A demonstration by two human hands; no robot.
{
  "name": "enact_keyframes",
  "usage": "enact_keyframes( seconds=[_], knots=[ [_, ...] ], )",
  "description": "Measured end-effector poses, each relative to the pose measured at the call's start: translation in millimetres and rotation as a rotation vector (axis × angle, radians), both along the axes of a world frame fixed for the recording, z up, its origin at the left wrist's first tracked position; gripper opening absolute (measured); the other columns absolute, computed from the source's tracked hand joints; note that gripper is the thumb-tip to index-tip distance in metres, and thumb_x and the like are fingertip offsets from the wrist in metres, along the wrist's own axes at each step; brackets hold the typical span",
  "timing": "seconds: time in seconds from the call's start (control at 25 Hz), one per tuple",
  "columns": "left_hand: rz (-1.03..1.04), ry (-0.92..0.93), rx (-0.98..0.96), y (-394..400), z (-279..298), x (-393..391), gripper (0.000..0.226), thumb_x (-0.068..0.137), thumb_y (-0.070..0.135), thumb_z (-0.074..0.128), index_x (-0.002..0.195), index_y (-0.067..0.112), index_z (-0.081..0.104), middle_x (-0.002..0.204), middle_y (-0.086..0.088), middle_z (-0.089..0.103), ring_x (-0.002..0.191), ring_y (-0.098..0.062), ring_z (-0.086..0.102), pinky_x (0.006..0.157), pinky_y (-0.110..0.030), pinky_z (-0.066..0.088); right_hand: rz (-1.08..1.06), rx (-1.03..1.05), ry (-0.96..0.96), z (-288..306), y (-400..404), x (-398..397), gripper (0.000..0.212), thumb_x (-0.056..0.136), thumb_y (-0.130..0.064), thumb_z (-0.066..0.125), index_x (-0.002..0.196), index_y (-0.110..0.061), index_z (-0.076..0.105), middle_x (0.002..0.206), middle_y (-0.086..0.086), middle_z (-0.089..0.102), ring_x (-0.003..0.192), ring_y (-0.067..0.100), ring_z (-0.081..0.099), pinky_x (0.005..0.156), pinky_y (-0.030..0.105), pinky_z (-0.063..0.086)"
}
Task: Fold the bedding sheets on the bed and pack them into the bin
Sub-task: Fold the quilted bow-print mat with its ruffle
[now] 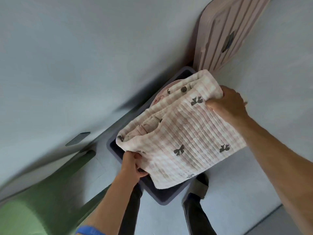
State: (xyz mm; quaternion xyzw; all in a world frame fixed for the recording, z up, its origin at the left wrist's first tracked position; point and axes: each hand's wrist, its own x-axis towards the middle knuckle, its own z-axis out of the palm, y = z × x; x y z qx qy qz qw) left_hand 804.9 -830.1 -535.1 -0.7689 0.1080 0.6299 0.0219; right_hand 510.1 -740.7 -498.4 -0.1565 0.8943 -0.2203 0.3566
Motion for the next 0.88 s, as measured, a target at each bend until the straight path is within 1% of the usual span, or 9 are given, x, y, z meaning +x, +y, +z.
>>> enact_keyframes(
  seconds=[0.12,0.28,0.4,0.48,0.56,0.64,0.72,0.8,0.88],
  knots=[
    [0.113,-0.06,0.08,26,-34,2,0.012,0.083,0.024,0.049,0.073,0.016,0.05,0.099,-0.008,0.058,0.106,-0.034,0.053,0.093,-0.054,0.045,0.233,0.16,-0.003,-46,-34,-10,0.048,0.069,-0.042,0.06,0.113,-0.022,0.055,0.094,-0.003,0.063,0.09,0.023,0.061,0.084,0.04,0.051],
    [0.058,-0.153,0.053,17,-131,22,0.018,0.09,0.024,0.043,0.075,0.017,0.048,0.103,-0.01,0.055,0.083,-0.03,0.055,0.096,-0.048,0.046,0.368,0.249,0.047,-136,-63,10,0.056,0.078,-0.035,0.058,0.129,-0.022,0.043,0.088,-0.004,0.058,0.082,0.02,0.06,0.086,0.046,0.048],
    [0.095,-0.173,0.047,5,-199,33,0.029,0.097,0.035,0.034,0.094,0.02,0.058,0.112,-0.01,0.056,0.097,-0.031,0.056,0.101,-0.049,0.047,0.388,0.222,0.084,-192,-71,15,0.056,0.077,-0.04,0.057,0.13,-0.029,0.04,0.094,-0.005,0.057,0.097,0.028,0.061,0.096,0.051,0.044],
    [0.026,-0.211,0.065,5,-207,30,0.033,0.097,0.038,0.038,0.109,0.016,0.06,0.112,-0.009,0.061,0.103,-0.032,0.059,0.099,-0.047,0.049,0.395,0.244,0.179,-218,-57,14,0.053,0.084,-0.048,0.054,0.13,-0.026,0.039,0.112,0.002,0.06,0.11,0.033,0.056,0.098,0.053,0.04],
    [-0.248,-0.332,-0.103,7,-194,24,0.033,0.093,0.032,0.049,0.12,0.014,0.053,0.118,-0.012,0.059,0.105,-0.036,0.058,0.093,-0.046,0.05,0.4,0.255,0.389,-229,-34,23,0.055,0.093,-0.05,0.047,0.139,-0.022,0.036,0.14,0.009,0.049,0.127,0.037,0.045,0.101,0.061,0.036],
    [-0.675,-0.414,-0.531,12,-162,17,0.037,0.09,0.025,0.056,0.125,0.018,0.045,0.123,-0.007,0.05,0.108,-0.031,0.052,0.088,-0.043,0.046,0.354,0.155,0.573,-222,-9,50,0.055,0.1,-0.045,0.043,0.148,-0.021,0.031,0.154,0.01,0.034,0.138,0.038,0.034,0.107,0.063,0.031],
    [-1.14,-0.246,-0.934,18,-131,-6,0.048,0.088,0.023,0.06,0.133,0.026,0.042,0.137,-0.002,0.041,0.12,-0.024,0.043,0.09,-0.036,0.043,0.391,0.044,0.629,-207,18,87,0.051,0.104,-0.037,0.042,0.153,-0.025,0.031,0.159,0.007,0.028,0.143,0.037,0.029,0.11,0.063,0.027],
    [-1.593,-0.054,-0.94,25,-130,-31,0.068,0.089,0.036,0.06,0.148,0.035,0.025,0.159,-0.001,0.014,0.143,-0.026,0.022,0.105,-0.048,0.037,0.508,0.123,0.624,-206,44,113,0.051,0.105,-0.036,0.038,0.155,-0.03,0.027,0.16,0.005,0.028,0.144,0.039,0.029,0.109,0.067,0.026],
    [-1.851,0.049,-0.721,23,-153,-51,0.087,0.09,0.051,0.056,0.153,0.044,-0.005,0.16,0.005,-0.025,0.149,-0.03,-0.011,0.111,-0.062,0.022,0.5,0.251,0.577,-218,51,103,0.054,0.104,-0.04,0.035,0.156,-0.033,0.023,0.159,0.006,0.031,0.142,0.041,0.031,0.105,0.069,0.029]
  ],
)
